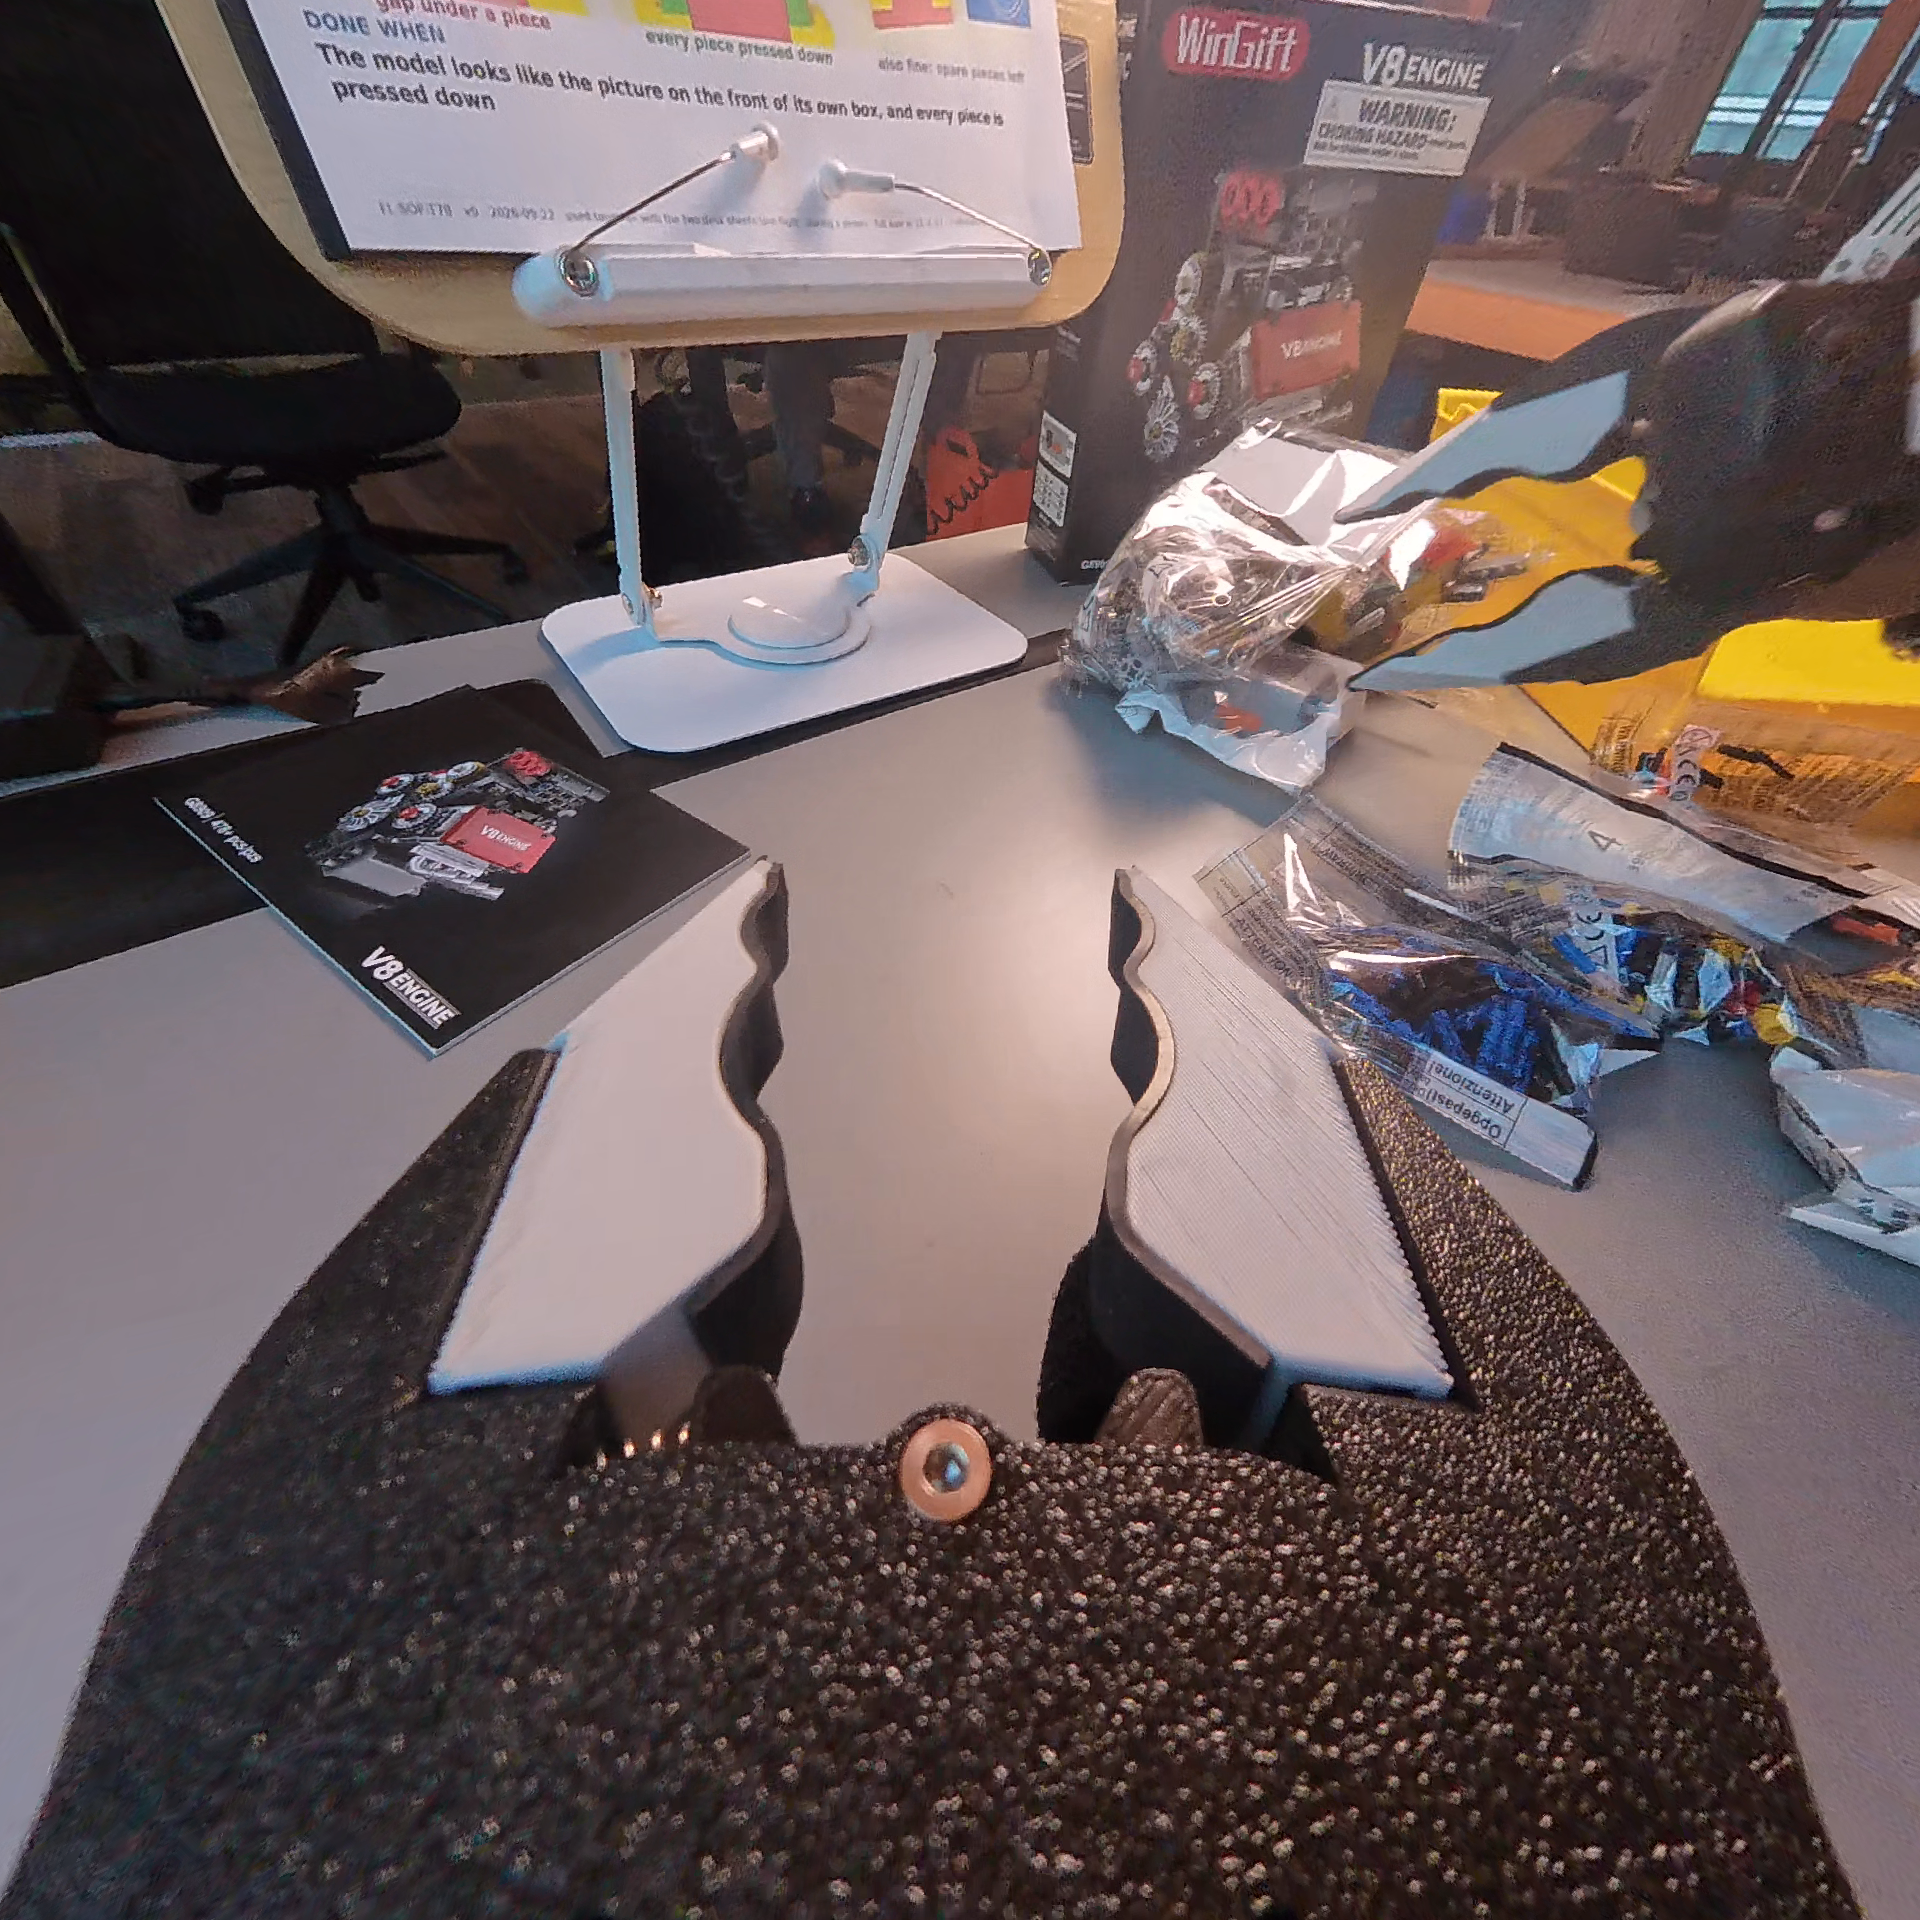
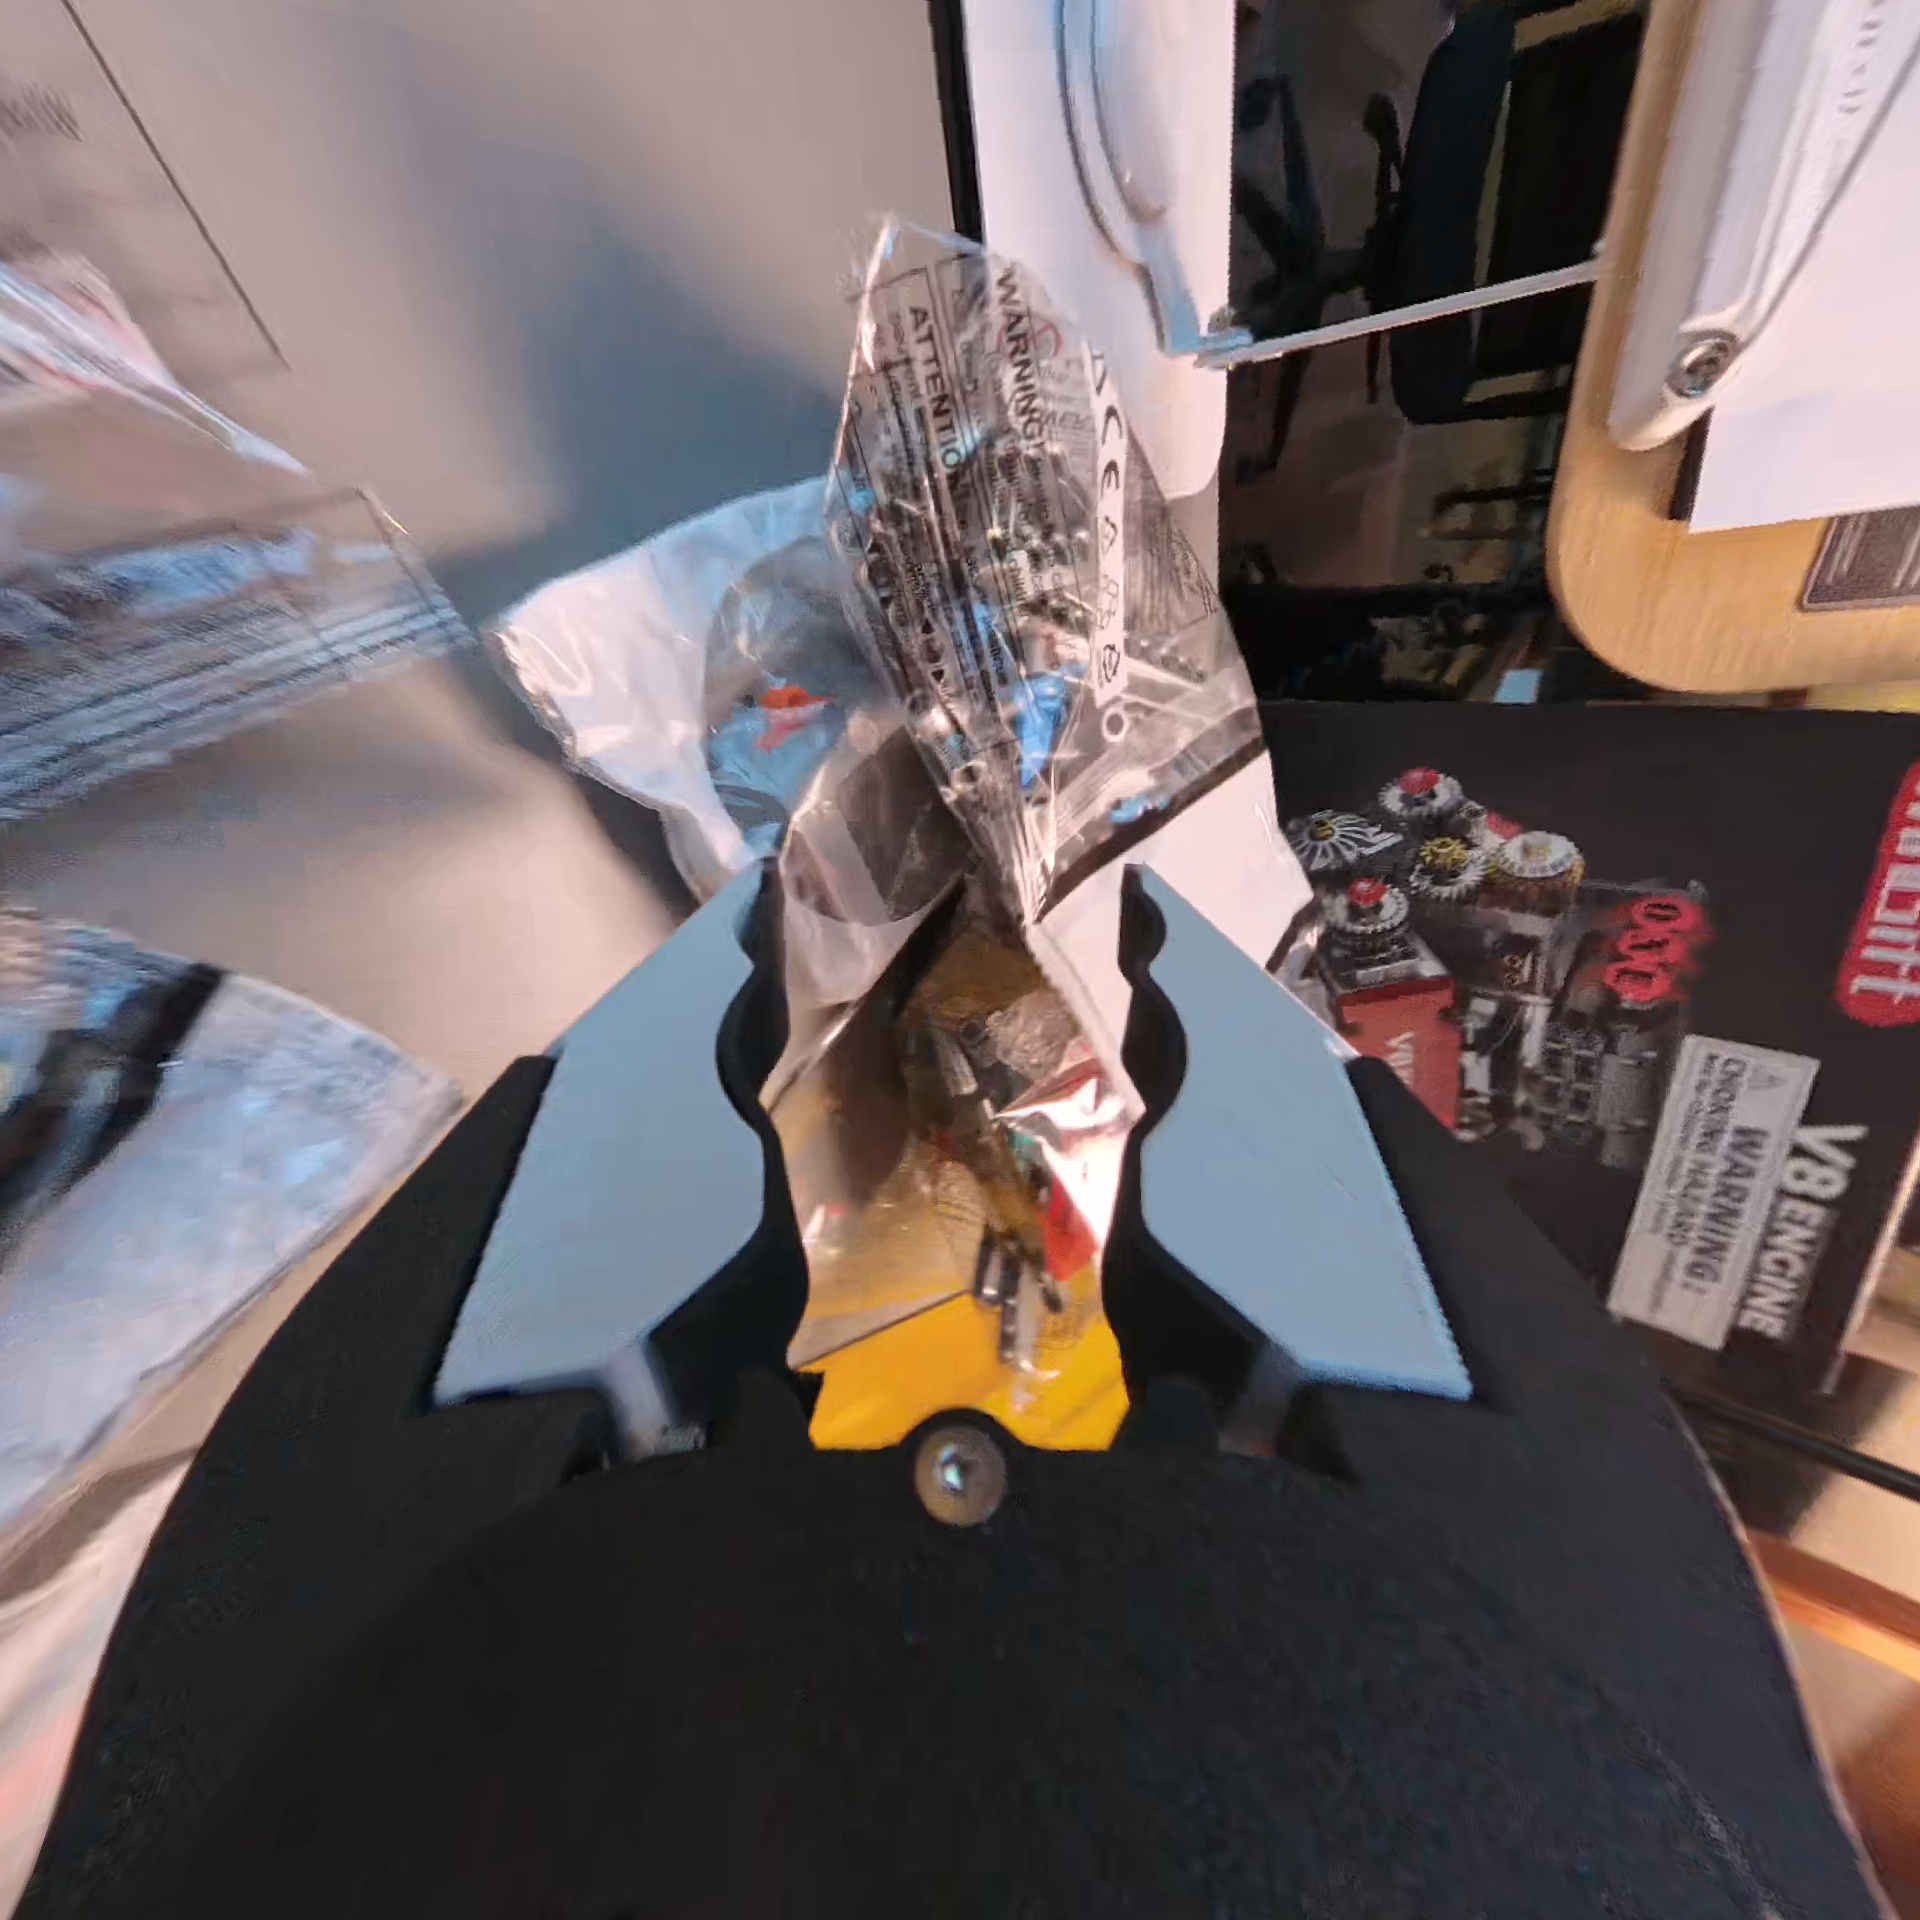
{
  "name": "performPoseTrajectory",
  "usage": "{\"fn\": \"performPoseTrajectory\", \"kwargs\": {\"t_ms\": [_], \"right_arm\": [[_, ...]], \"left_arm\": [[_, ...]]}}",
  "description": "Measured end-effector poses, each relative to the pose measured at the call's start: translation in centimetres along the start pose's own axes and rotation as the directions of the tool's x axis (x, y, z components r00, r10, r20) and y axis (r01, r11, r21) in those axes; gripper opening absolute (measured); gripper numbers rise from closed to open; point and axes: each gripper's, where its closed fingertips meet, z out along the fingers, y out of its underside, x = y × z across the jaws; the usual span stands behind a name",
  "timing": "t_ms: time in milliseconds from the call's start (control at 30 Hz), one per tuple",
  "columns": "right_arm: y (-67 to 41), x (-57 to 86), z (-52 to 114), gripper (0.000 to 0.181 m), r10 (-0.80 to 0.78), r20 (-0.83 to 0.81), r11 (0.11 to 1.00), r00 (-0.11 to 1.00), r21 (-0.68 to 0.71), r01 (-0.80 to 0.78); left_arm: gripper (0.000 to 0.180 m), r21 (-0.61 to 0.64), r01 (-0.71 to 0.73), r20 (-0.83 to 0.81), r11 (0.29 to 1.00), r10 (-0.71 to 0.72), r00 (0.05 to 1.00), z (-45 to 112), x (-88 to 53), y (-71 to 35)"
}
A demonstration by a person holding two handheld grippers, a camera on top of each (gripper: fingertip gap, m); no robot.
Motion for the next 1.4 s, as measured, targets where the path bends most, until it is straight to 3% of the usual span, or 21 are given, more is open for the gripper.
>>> {"fn": "performPoseTrajectory", "kwargs": {"t_ms": [100,233,300,367,433,467,600,700,800,867,967,1033,1200,1333,1400], "right_arm": [[-2.0,-0.9,-4.2,0.070,0.182,0.112,0.969,0.977,0.150,-0.198],[-6.2,-5.1,-9.2,0.066,0.352,0.428,0.814,0.832,0.299,-0.498],[-8.3,-8.2,-10.4,0.066,0.364,0.588,0.747,0.722,0.280,-0.604],[-9.4,-11.6,-9.7,0.077,0.347,0.678,0.762,0.648,0.199,-0.617],[-9.2,-14.4,-7.8,0.084,0.336,0.687,0.835,0.644,0.099,-0.541],[-8.8,-15.5,-7.1,0.077,0.314,0.683,0.873,0.660,0.067,-0.484],[-8.0,-13.7,-7.5,0.041,0.309,0.644,0.887,0.699,0.071,-0.457],[-7.4,-9.1,-9.2,0.040,0.404,0.591,0.794,0.698,0.153,-0.589],[-4.6,-3.2,-9.3,0.040,0.524,0.392,0.747,0.756,0.213,-0.629],[-1.9,-1.1,-8.3,0.041,0.583,0.285,0.760,0.761,0.140,-0.634],[4.3,-0.9,-5.7,0.061,0.532,0.104,0.841,0.840,-0.173,-0.512],[4.5,-1.6,-4.5,0.070,0.526,0.136,0.842,0.839,-0.221,-0.492],[0.2,-0.2,-4.7,0.075,0.557,0.219,0.827,0.801,-0.057,-0.560],[-3.7,1.2,-6.6,0.070,0.569,0.329,0.750,0.754,0.168,-0.639],[-4.9,0.9,-7.2,0.066,0.544,0.371,0.729,0.753,0.236,-0.643]], "left_arm": [[0.060,-0.032,-0.010,0.023,0.999,0.011,1.000,0.2,-0.4,0.7],[0.060,-0.080,-0.019,0.057,0.997,0.024,0.998,0.8,-1.1,1.5],[0.060,-0.109,-0.019,0.084,0.994,0.029,0.996,1.2,-2.0,1.8],[0.060,-0.130,-0.007,0.100,0.992,0.020,0.995,1.9,-2.7,2.0],[0.060,-0.138,0.005,0.108,0.990,0.010,0.994,2.3,-3.1,2.3],[0.060,-0.144,0.005,0.112,0.990,0.011,0.994,2.3,-3.2,2.5],[0.060,-0.151,-0.004,0.132,0.989,0.024,0.991,1.4,-3.6,2.9],[0.061,-0.140,0.021,0.162,0.990,0.002,0.987,0.8,-4.6,2.8],[0.061,-0.151,0.040,0.205,0.988,-0.008,0.979,0.9,-6.2,2.8],[0.062,-0.175,0.043,0.238,0.984,0.000,0.971,1.3,-7.5,2.8],[0.066,-0.240,0.056,0.291,0.969,0.016,0.957,2.2,-10.0,3.3],[0.072,-0.312,0.084,0.315,0.946,0.020,0.949,3.2,-11.7,4.4],[0.078,-0.421,0.175,0.339,0.890,-0.025,0.941,5.9,-14.7,6.6],[0.085,-0.509,0.189,0.321,0.840,-0.018,0.947,8.1,-15.3,7.9],[0.079,-0.513,0.184,0.311,0.839,-0.018,0.950,8.5,-15.3,7.9]]}}
